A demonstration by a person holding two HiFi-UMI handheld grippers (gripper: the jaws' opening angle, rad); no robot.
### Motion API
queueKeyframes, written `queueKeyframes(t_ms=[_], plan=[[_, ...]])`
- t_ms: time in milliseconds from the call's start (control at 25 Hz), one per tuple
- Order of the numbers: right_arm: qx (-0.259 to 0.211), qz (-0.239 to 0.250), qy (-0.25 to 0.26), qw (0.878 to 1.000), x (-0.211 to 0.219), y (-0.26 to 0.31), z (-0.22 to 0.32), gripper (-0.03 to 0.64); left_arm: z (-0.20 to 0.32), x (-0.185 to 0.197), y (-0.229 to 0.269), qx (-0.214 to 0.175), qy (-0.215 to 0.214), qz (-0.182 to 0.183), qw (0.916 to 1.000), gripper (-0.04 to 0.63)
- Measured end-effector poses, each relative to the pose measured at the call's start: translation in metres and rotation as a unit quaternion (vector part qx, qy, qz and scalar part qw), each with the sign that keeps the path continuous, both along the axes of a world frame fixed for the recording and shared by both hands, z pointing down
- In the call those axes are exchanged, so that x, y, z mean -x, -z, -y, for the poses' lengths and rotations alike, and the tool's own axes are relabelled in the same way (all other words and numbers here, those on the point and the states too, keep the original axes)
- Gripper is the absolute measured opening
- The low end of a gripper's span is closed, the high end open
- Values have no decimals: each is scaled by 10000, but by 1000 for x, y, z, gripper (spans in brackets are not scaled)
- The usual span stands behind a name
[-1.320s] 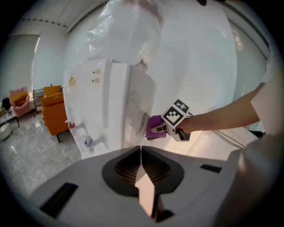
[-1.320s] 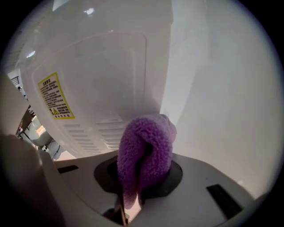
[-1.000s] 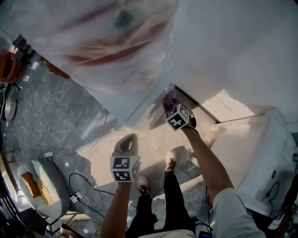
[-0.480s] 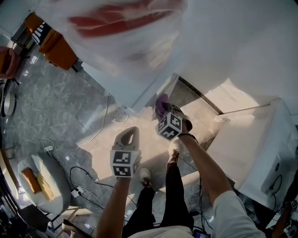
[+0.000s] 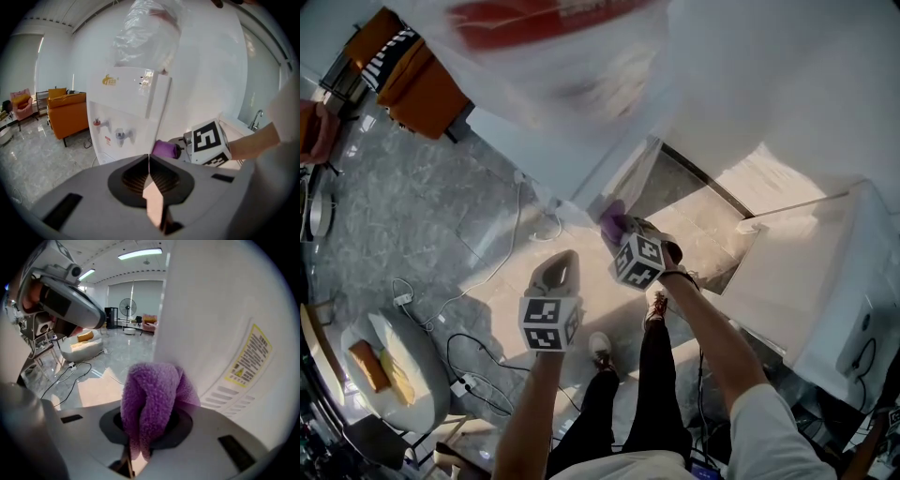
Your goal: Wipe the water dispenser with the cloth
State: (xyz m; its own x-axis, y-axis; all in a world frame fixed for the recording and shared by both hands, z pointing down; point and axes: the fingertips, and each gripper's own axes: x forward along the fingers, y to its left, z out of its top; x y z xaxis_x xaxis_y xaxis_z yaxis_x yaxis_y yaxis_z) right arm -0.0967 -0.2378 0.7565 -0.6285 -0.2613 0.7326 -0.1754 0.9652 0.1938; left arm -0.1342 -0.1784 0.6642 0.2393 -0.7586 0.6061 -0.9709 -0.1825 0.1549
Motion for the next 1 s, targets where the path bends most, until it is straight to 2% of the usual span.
queueKeyframes(t_ms=[120,200,360,520,760,1000], plan=[[-28,-123,606,9981,18,-14,-37,55,-7,1,-2,36,-79,16,10000,17],[18,-165,717,9973,25,-24,-55,55,-12,0,-3,80,-176,66,9998,17],[249,135,-58,9996,18,-25,-50,55,-11,0,-6,99,-252,80,9996,17],[261,223,-890,9954,-16,-32,-27,55,-9,-11,-24,219,-271,10,9994,17],[401,35,-2066,9776,-100,-57,24,55,5,-56,-58,534,-397,-383,9970,17],[688,123,-2575,9638,-153,-80,61,55,39,-93,-88,640,-250,-636,9956,17]])
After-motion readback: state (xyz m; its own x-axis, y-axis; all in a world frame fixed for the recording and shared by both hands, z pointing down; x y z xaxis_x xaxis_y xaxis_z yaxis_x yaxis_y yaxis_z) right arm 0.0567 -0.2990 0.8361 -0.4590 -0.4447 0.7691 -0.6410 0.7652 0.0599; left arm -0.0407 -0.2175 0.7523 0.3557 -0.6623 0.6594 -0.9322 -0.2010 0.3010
